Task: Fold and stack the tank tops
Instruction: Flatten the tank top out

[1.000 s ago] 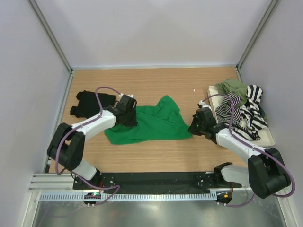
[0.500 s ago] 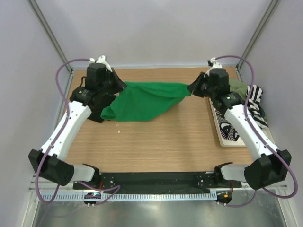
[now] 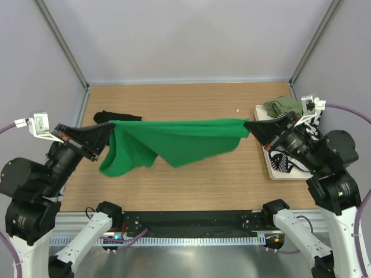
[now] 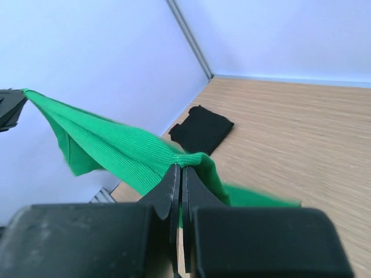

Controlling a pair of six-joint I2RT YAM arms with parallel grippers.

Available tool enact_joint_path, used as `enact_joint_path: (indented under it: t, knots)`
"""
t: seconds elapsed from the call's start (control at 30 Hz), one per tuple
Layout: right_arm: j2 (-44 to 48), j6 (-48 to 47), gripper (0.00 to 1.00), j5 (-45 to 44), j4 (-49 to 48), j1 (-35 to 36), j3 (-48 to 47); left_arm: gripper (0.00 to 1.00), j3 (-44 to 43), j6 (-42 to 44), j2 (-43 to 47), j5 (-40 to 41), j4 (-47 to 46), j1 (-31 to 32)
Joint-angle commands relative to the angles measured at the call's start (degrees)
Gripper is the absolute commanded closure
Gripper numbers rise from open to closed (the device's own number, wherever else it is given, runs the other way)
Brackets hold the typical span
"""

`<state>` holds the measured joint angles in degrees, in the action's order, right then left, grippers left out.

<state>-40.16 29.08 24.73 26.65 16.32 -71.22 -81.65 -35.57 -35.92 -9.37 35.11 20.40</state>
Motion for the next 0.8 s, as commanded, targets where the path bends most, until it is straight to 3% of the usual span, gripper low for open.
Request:
enact_joint_path:
  t: [0.0, 0.03, 0.07, 0.23, 0.27, 0.3, 0.47, 0.5, 0.53, 0.63, 0.77]
  knots:
    - [1.1, 1.2, 0.98, 1.6, 6.1, -0.1, -0.5, 1.0, 1.5, -0.8, -1.3, -1.0, 2.1, 0.0]
    - [1.2, 1.3, 0.96, 0.6, 7.3, -0.1, -1.4, 1.0, 1.6, -1.0, -1.8, 0.0, 3.0, 0.0]
    - [0.8, 1.2, 0.87, -0.9, 8.6, -0.1, -1.7, 1.0, 1.8, -1.3, -2.4, 0.6, 3.6, 0.0]
    - [-3.4, 1.3, 0.78, -9.9, 12.5, -0.1, 3.3, 1.0, 11.0, -4.2, -9.2, 2.3, -0.4, 0.1]
    - [-5.3, 1.5, 0.84, -10.7, 11.7, -0.1, 5.0, 1.0, 13.5, -4.8, -11.2, 2.6, -2.4, 0.0]
    - [-6.9, 1.8, 0.97, -11.2, 7.9, -0.1, 6.9, 1.0, 17.9, -5.3, -13.1, 2.9, -4.5, 0.0]
    - [-23.9, 2.9, 0.99, -14.9, -3.8, -0.1, 13.5, 1.0, 23.7, -5.1, -35.6, 5.8, -19.7, -0.2]
    - [-26.2, 2.7, 0.96, -13.8, -4.4, -0.1, 13.4, 1.0, 23.0, -3.4, -39.2, 6.5, -20.5, -0.1]
    - [-28.6, 2.4, 0.83, -11.8, -5.1, -0.1, 13.8, 1.0, 22.2, -2.7, -42.0, 7.2, -20.6, -0.2]
    - [-35.7, 2.9, 0.67, -3.9, -11.1, 0.1, 18.1, 1.0, 20.5, -0.1, -49.1, 11.0, -20.5, -0.4]
    - [-41.7, 0.7, 0.57, -3.6, -14.7, 2.9, 20.3, 1.0, 21.3, 0.4, -49.3, 13.0, -20.8, -0.5]
